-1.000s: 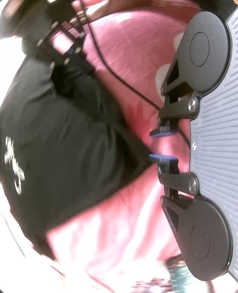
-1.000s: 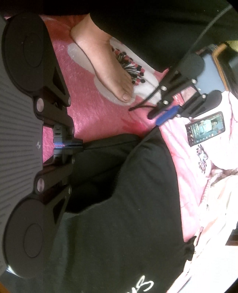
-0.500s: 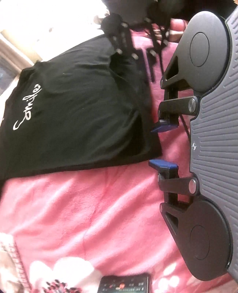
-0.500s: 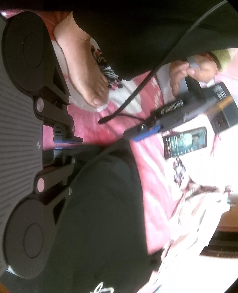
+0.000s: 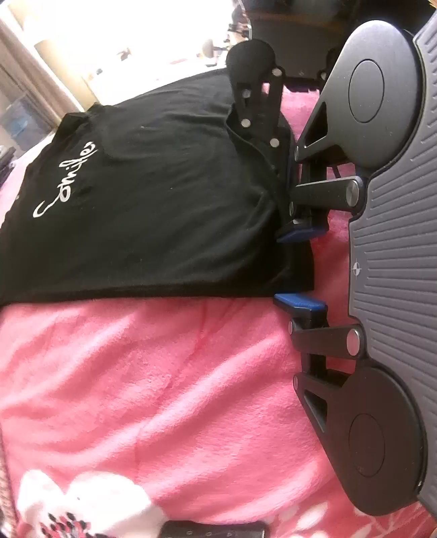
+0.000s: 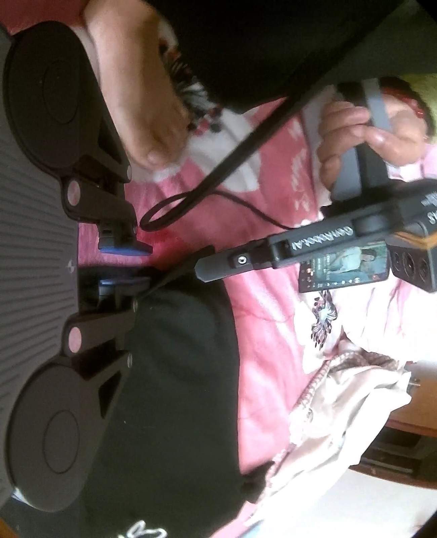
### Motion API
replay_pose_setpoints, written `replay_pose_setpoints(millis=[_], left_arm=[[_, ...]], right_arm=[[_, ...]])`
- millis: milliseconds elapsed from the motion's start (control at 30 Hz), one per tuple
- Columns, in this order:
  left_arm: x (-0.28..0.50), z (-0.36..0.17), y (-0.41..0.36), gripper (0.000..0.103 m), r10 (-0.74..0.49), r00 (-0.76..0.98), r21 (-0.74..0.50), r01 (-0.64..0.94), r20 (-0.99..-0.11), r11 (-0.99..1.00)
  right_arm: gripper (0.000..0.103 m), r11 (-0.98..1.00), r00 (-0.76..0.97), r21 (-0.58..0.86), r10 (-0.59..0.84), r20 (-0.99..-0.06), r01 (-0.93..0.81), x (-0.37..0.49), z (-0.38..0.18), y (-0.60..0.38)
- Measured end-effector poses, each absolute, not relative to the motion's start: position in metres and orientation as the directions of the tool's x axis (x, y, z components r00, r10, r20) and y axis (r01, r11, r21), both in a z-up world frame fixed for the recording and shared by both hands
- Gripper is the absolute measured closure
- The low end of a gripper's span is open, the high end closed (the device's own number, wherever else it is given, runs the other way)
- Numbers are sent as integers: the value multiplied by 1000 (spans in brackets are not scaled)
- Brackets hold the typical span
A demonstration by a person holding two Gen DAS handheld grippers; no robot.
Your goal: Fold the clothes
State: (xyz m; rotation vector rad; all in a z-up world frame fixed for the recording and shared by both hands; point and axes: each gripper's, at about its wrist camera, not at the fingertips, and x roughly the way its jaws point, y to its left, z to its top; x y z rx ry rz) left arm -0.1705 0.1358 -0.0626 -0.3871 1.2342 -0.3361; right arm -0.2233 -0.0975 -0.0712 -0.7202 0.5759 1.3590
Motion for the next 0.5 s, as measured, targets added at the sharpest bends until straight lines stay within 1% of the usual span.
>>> replay_pose_setpoints(millis=[200,267,400,500], left_arm=[[-169,-66,141,72,-461,298,-480,11,-836,877],[-169,-67,143,76,-465,298,-488,-2,-834,873],[-168,-69,148,80,-472,298,-503,-32,-830,864],[-168,-71,151,88,-469,304,-508,-57,-829,860]], right_arm=[[89,105,183,-150,647,-741,-983,-222,-74,-92],[89,118,199,-160,649,-735,-980,-222,-72,-92],[89,125,213,-174,649,-730,-977,-222,-71,-92],[89,112,210,-182,645,-735,-977,-223,-74,-91]])
